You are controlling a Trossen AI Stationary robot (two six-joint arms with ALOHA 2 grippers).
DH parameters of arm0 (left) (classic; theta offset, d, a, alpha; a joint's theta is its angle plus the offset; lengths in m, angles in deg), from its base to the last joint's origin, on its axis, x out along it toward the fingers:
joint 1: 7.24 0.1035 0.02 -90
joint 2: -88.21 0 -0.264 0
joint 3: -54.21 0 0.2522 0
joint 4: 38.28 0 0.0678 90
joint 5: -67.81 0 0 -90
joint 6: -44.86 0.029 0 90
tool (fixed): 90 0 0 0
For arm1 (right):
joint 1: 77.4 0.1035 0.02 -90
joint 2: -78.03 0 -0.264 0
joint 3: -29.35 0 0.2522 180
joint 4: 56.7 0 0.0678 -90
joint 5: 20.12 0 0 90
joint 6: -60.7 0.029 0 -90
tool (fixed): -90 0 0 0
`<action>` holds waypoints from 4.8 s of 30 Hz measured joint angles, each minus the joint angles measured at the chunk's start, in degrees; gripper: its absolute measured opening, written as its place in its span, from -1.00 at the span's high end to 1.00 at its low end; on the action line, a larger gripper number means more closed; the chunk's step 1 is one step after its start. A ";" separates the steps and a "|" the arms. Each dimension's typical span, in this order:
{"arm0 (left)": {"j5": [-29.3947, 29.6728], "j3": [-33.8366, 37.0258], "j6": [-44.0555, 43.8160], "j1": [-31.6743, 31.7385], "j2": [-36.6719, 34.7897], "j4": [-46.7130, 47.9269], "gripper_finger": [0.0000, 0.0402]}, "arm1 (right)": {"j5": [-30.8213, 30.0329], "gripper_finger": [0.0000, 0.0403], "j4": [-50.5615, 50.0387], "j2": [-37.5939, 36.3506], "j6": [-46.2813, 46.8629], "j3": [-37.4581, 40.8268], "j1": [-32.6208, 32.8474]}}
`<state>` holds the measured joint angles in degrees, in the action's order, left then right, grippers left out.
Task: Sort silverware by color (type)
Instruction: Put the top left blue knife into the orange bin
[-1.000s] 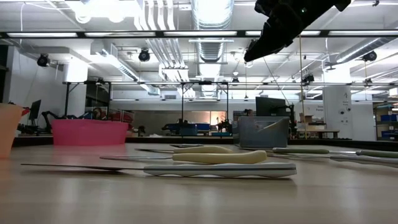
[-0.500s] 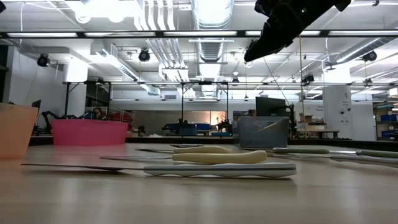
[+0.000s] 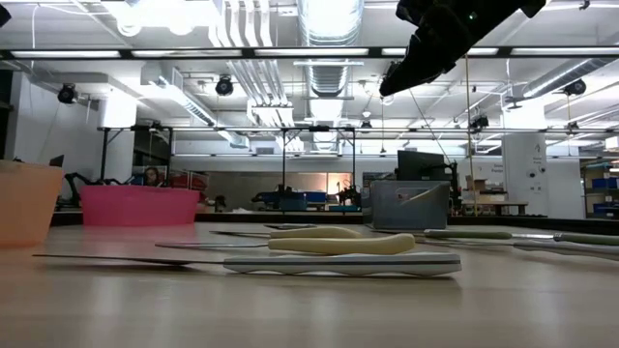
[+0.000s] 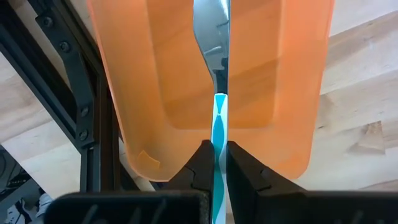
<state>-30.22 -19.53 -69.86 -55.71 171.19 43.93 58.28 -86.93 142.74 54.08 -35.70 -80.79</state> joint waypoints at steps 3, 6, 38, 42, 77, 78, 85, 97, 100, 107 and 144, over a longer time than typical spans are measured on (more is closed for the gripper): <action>0.00 0.12 0.01 0.00 0.84 0.00 0.97 | 0.00 0.71 0.00 0.00 -0.02 0.00 0.00; -0.01 0.12 0.11 0.00 1.82 -0.05 0.97 | 0.00 0.71 0.00 0.00 -0.06 0.00 0.00; 2.12 -1.90 3.42 -0.02 2.45 0.06 0.78 | -0.01 0.71 -0.02 0.00 2.50 0.00 0.00; 8.93 -4.20 9.40 0.00 2.45 -0.04 0.78 | 0.00 0.71 -0.02 0.00 5.37 0.00 0.00; 5.45 2.32 35.95 8.15 -5.37 3.27 0.81 | 1.48 0.71 1.18 8.94 21.80 -5.35 6.51; 3.73 2.75 33.84 8.11 -5.42 3.15 0.81 | 1.49 0.71 1.20 8.94 21.85 -5.35 6.51; 2.47 3.01 29.48 6.05 -5.39 -1.24 0.70 | 1.49 0.71 0.93 9.05 22.56 -5.35 6.53; 2.78 3.14 26.02 2.67 -1.92 -1.91 0.33 | 1.49 0.71 0.87 9.07 22.76 -5.35 6.53; 2.81 3.14 25.48 2.15 -1.25 -1.95 0.31 | 1.49 0.71 0.87 9.07 23.30 -5.35 6.51; 2.86 3.14 23.97 0.22 0.68 -2.56 0.31 | 1.49 0.71 0.85 9.07 23.26 -5.38 6.51; 2.95 3.14 24.00 -1.77 5.46 -3.72 0.61 | 1.51 0.71 0.81 9.07 24.22 -5.40 6.54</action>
<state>-27.27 -16.39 -45.86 -57.48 176.65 40.20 59.79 -86.12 151.81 78.30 -41.10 -74.26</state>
